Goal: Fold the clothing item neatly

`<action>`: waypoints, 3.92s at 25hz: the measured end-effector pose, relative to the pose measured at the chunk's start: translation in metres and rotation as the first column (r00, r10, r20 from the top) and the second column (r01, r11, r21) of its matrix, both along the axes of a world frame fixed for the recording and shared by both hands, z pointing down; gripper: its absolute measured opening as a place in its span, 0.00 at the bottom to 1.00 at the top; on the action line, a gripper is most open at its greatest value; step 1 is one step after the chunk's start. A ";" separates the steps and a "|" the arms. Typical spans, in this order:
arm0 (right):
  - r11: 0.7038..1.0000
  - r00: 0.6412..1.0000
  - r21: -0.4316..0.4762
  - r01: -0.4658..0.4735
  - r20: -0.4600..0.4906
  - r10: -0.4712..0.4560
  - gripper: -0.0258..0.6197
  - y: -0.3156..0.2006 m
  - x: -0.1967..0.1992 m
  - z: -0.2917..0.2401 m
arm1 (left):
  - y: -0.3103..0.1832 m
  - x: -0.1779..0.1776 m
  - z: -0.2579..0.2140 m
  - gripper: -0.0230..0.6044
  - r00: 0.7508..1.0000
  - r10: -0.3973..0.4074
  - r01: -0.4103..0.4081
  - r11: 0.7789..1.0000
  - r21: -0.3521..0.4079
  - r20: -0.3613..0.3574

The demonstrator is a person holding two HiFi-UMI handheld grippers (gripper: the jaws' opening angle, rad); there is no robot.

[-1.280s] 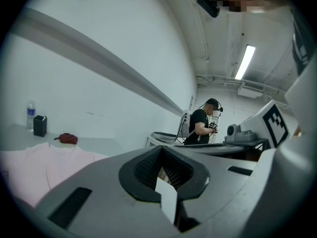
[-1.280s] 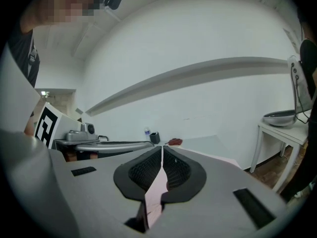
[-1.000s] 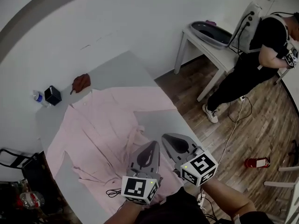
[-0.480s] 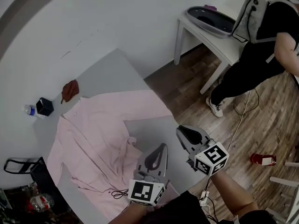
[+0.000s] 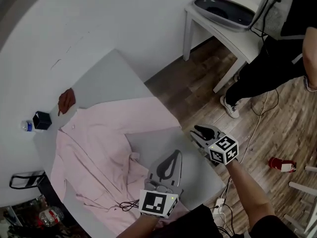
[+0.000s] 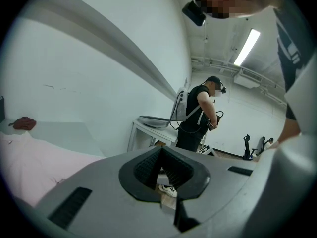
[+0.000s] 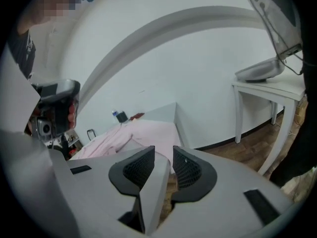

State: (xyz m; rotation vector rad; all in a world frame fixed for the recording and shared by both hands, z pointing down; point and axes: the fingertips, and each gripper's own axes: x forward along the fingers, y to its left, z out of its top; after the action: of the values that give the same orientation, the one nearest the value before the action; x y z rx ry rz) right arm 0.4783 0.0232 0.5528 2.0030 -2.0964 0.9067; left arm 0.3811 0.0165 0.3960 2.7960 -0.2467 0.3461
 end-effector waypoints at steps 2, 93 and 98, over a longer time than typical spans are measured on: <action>0.997 0.998 -0.051 0.065 -0.015 -0.065 0.19 -0.002 0.000 0.027 | 0.000 0.004 0.004 0.04 1.000 0.006 -0.006 1.000 -0.004 0.008; 0.702 0.405 -0.353 0.618 -0.623 -0.669 0.33 -0.244 -0.344 0.015 | -0.090 -0.451 0.024 0.04 0.614 -0.787 0.789 0.609 -0.079 0.058; 0.647 0.434 -0.198 0.736 -0.595 -0.676 0.31 -0.223 -0.416 -0.022 | -0.117 -0.506 0.023 0.04 0.498 -0.865 0.867 0.498 -0.011 0.063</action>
State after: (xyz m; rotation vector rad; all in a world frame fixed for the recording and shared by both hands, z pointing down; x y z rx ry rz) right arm 0.0619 -0.2000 0.5306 0.9504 -2.1970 -0.0463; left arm -0.1245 -0.1006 0.4194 2.2081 -1.5673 0.1446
